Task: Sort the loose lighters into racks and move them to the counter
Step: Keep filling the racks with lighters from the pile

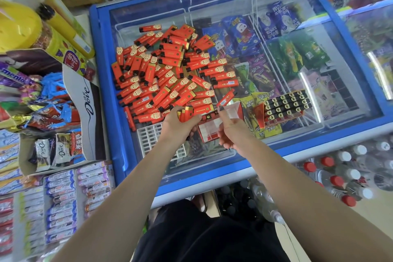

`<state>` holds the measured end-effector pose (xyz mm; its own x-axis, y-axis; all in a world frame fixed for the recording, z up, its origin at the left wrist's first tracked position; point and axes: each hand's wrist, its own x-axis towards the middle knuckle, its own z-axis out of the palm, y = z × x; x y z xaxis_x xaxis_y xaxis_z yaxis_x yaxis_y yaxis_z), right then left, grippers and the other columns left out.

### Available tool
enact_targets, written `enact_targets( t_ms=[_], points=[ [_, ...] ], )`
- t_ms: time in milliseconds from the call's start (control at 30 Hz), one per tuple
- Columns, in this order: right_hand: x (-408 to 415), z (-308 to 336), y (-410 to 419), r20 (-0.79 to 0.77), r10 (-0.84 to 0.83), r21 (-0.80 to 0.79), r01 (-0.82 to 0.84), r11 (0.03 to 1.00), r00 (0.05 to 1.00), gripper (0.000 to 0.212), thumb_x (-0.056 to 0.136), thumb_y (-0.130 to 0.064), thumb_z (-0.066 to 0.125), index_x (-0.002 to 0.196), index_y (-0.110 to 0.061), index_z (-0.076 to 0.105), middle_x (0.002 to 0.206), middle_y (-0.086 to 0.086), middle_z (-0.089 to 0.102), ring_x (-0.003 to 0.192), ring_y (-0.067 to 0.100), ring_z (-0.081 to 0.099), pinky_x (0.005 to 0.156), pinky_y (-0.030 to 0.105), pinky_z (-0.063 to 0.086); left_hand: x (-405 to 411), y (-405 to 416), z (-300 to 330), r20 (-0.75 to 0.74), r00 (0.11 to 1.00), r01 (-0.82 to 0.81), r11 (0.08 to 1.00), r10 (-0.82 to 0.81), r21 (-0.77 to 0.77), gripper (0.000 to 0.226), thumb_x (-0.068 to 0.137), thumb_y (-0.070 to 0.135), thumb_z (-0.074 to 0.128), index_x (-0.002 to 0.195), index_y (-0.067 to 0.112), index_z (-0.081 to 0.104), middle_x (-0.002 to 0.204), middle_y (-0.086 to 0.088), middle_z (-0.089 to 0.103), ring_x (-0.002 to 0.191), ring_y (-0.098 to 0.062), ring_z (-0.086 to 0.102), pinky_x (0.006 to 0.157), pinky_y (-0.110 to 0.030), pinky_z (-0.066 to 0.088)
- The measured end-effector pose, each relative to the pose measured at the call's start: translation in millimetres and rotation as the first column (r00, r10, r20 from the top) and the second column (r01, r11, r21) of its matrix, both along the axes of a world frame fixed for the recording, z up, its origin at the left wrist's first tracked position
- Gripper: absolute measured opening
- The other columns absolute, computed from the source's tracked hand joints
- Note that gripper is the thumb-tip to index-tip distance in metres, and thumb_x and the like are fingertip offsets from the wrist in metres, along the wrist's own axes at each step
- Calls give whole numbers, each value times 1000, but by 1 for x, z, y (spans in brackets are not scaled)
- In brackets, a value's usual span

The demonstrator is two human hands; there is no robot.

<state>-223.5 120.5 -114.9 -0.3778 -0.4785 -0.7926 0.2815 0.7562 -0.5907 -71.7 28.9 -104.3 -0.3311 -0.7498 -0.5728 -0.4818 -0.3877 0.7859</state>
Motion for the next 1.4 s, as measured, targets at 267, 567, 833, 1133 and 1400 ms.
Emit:
enact_targets(
  t_ms=[267, 567, 833, 1133, 1400],
  points=[
    [10, 34, 11, 68, 119, -258, -98, 961, 991, 33, 100, -37, 62, 93, -5, 62, 77, 11, 66, 61, 22, 60, 56, 33, 48, -11, 8, 12, -198, 940, -230, 944, 279, 236, 63, 92, 60, 69, 134, 14, 56, 90, -3, 74, 86, -20, 70, 100, -51, 51],
    [34, 49, 13, -191, 144, -358, -206, 911, 971, 26, 89, -23, 78, 105, -19, 58, 86, 3, 60, 67, 22, 65, 67, 49, 60, -23, 19, 17, -204, 922, -279, 931, 328, 236, 57, 96, 53, 68, 132, 10, 58, 88, -9, 70, 71, -20, 70, 63, -37, 61],
    [26, 49, 22, -342, 198, -375, -326, 868, 919, 27, 92, -12, 70, 115, -26, 65, 74, -12, 58, 70, 14, 60, 72, 31, 54, -25, 27, 13, -154, 945, -253, 944, 288, 210, 57, 96, 62, 63, 126, 14, 64, 99, -8, 78, 98, -28, 75, 90, -48, 62],
    [8, 38, 33, -14, -49, -374, 40, 927, 999, 11, 94, -1, 68, 99, -9, 61, 90, 13, 64, 76, 22, 73, 68, 36, 59, -27, 23, 16, -62, 993, -99, 994, 96, -37, 40, 96, 59, 63, 115, 24, 65, 85, -2, 76, 79, -21, 74, 77, -37, 60],
    [-37, 37, 38, -299, -199, -352, 86, 932, 933, 26, 86, 6, 63, 93, -16, 75, 70, -3, 71, 64, 15, 64, 64, 33, 53, -16, 12, 9, 51, 995, -81, 994, 85, -75, 28, 97, 37, 71, 109, 13, 64, 66, -2, 69, 61, -17, 68, 63, -39, 60]
  ],
)
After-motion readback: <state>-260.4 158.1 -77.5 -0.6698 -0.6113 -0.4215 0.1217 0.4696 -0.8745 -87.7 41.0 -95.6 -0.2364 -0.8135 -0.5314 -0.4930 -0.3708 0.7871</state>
